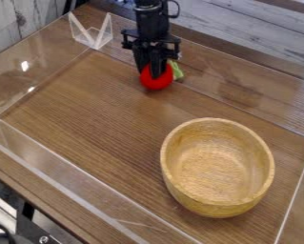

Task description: Move the red object to the right side of the table

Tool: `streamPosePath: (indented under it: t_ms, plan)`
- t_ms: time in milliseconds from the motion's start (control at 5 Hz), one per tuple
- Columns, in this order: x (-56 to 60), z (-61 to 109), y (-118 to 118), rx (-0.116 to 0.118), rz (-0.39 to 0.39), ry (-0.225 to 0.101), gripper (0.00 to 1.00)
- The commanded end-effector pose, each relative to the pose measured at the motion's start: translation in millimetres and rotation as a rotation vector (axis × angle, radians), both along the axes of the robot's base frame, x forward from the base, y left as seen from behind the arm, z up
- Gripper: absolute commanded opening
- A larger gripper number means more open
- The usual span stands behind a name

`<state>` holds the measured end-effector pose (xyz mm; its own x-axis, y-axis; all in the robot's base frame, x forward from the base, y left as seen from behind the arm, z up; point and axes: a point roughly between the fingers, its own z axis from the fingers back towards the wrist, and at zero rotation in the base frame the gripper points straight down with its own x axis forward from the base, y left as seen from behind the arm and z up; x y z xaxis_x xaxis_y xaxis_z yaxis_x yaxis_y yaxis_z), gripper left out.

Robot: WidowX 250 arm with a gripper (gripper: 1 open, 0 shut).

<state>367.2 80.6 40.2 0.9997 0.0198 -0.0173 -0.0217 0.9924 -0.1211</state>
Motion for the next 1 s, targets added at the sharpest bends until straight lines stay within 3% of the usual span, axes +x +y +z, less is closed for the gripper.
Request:
streamPosePath:
  t_ms: [0, 200, 600, 800]
  plan:
    - [10.8, 12.2, 3.1, 0.011, 0.028, -0.055, 1.0]
    - [10.1, 7.4, 3.4, 0.005, 0.046, -0.051, 1.0]
    - [3.0, 11.4, -15.4, -0.019, -0.149, -0.07, 1.0]
    - [-6.9, 12.4, -18.3, -0.027, -0.16, -0.082, 1.0]
